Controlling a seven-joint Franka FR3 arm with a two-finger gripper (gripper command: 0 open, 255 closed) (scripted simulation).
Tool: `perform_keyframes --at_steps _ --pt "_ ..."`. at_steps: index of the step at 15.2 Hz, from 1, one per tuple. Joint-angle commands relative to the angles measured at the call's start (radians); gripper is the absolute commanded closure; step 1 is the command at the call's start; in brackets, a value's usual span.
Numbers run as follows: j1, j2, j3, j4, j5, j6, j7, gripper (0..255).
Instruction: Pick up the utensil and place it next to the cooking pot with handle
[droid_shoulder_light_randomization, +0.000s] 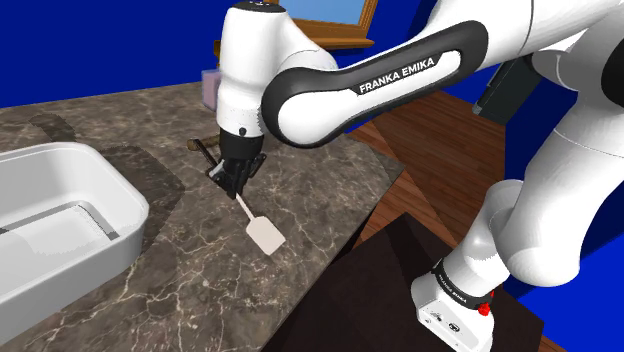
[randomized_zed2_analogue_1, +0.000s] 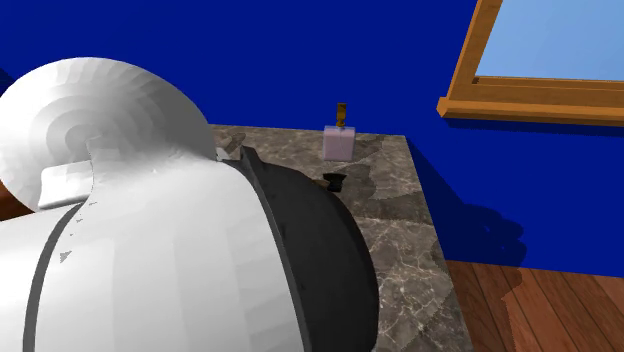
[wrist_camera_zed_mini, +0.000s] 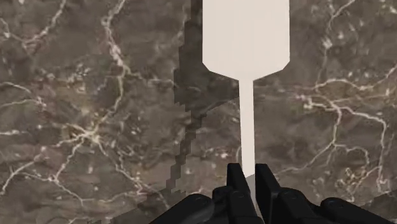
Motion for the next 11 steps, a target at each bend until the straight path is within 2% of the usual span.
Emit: perform_keyframes --at_steps 1,7,11 --pt "0.0 0.01 -0.001 -0.012 -0.005 0.021 0.002 255" --pt "0.003 0.052 -0.006 -0.044 -0.026 0.093 0.019 255" --pt "0.003 0.052 -0.006 -0.044 -0.026 0.093 0.019 255"
